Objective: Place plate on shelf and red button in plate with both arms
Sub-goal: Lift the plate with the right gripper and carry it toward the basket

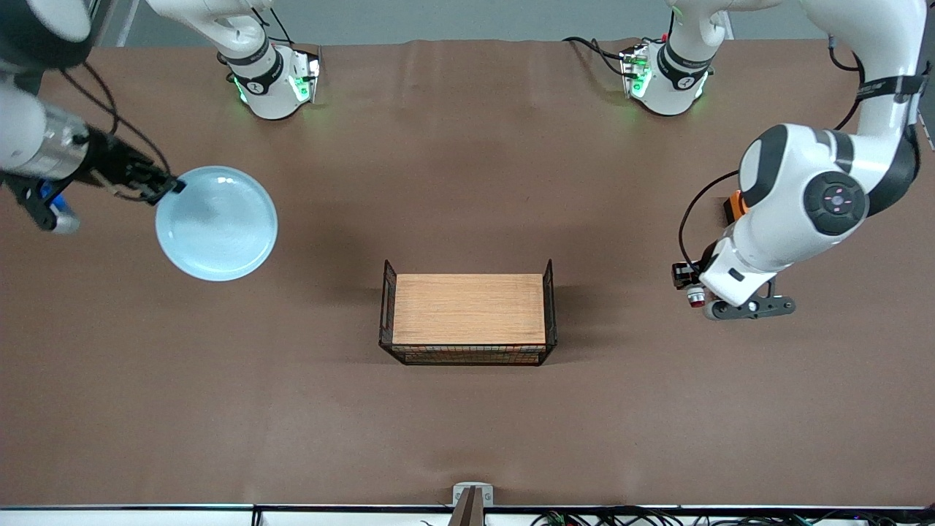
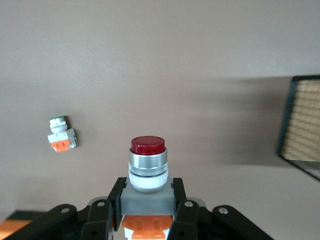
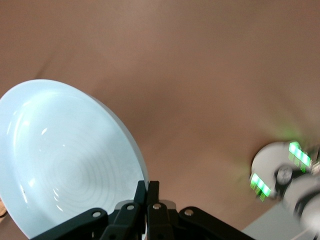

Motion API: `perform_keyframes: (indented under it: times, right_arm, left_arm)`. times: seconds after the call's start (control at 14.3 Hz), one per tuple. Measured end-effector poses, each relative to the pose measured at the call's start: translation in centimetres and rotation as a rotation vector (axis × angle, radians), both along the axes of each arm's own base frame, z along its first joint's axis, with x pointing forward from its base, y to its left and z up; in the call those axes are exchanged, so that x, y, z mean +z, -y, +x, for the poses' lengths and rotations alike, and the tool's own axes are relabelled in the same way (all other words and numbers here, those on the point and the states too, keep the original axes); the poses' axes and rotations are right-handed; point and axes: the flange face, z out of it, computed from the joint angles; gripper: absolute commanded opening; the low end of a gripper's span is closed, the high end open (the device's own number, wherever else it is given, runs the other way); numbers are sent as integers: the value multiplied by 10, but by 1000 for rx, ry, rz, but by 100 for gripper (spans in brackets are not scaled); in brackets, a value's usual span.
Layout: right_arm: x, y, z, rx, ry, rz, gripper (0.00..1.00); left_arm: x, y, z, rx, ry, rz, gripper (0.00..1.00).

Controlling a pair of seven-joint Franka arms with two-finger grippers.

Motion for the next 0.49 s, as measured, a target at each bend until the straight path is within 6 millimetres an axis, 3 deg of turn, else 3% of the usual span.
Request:
perform_keyframes:
  times: [0.28,0.49]
  right_arm:
    - [45,-125,-32,-195,20,-76,0]
    - [55,-206,-59,-348,66,-78,0]
  left_arm:
    - [78,3,10,152,11,-25,29]
    - [106,14,11,319,13,-72,29]
